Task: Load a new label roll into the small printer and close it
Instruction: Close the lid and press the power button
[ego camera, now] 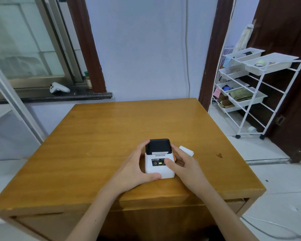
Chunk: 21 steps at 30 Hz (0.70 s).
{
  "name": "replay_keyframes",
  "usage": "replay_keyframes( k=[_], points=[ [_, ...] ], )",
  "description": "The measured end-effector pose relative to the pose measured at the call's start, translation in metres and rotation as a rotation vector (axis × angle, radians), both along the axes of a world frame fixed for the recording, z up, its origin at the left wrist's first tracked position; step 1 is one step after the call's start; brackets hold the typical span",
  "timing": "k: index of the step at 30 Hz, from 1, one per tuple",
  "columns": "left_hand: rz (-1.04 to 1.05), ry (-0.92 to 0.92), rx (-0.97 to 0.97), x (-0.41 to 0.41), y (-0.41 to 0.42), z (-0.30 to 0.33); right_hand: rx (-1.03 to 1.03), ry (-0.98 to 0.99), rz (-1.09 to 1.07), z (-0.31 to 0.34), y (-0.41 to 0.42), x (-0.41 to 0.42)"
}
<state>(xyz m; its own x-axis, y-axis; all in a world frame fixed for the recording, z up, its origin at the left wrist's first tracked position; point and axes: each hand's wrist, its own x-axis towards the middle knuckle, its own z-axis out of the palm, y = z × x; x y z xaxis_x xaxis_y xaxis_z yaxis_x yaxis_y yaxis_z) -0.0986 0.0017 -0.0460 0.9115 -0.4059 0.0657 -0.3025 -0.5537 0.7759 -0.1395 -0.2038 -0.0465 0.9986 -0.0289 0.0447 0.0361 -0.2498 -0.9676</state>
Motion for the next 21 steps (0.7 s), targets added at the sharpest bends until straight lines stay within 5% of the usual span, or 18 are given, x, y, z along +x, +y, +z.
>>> replay_keyframes(
  k=[21],
  points=[
    [0.048, -0.049, -0.002, -0.008, -0.001, 0.003, -0.069, -0.049, -0.080, 0.014, 0.010, -0.012]
  ],
)
